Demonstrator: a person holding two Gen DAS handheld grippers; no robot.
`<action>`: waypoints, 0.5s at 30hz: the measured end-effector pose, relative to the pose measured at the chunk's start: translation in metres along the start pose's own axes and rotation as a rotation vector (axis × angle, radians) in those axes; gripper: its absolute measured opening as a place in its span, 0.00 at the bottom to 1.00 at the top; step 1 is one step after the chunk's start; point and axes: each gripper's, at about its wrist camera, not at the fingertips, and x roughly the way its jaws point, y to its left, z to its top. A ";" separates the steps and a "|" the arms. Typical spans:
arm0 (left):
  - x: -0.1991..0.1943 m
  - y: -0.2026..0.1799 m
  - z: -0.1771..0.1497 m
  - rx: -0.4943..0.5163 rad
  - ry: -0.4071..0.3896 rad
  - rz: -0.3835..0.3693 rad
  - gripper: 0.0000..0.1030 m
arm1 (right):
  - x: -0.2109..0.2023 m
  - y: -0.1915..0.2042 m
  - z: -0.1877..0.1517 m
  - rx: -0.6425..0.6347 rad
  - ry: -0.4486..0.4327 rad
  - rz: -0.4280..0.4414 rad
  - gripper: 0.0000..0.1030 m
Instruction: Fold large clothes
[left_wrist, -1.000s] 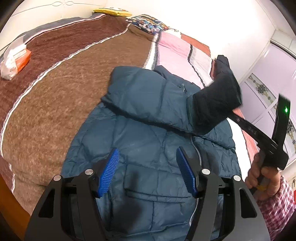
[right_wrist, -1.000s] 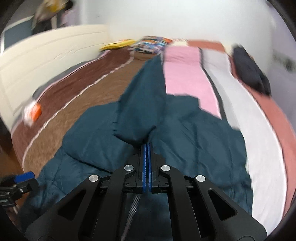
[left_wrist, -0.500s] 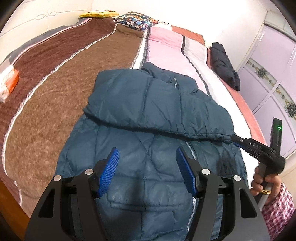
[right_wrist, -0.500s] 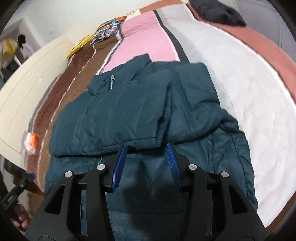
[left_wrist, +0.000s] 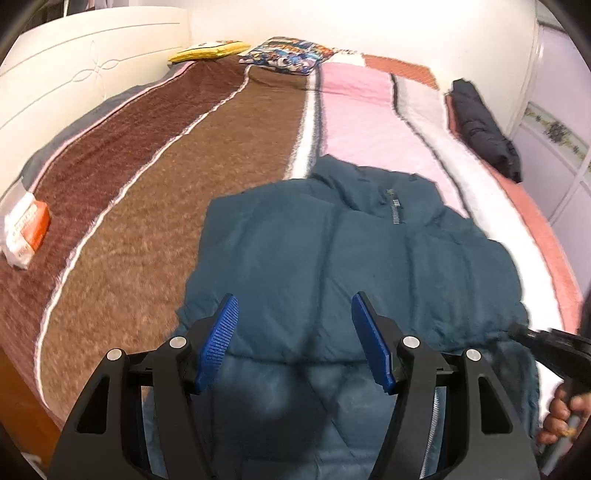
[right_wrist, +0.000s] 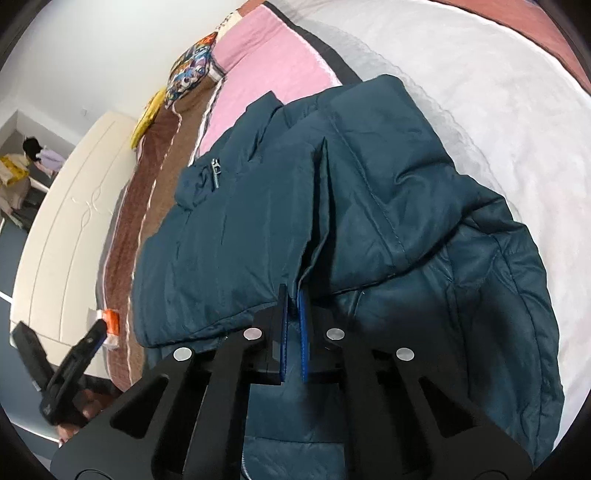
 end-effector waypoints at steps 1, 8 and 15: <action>0.004 0.000 0.002 -0.002 0.007 0.008 0.61 | -0.006 -0.001 -0.002 -0.002 -0.004 0.010 0.05; 0.043 -0.001 0.000 0.002 0.081 0.070 0.61 | -0.012 -0.015 -0.022 -0.003 0.040 -0.016 0.05; 0.061 0.004 -0.010 -0.049 0.143 0.063 0.61 | 0.000 -0.025 -0.024 0.004 0.043 -0.064 0.05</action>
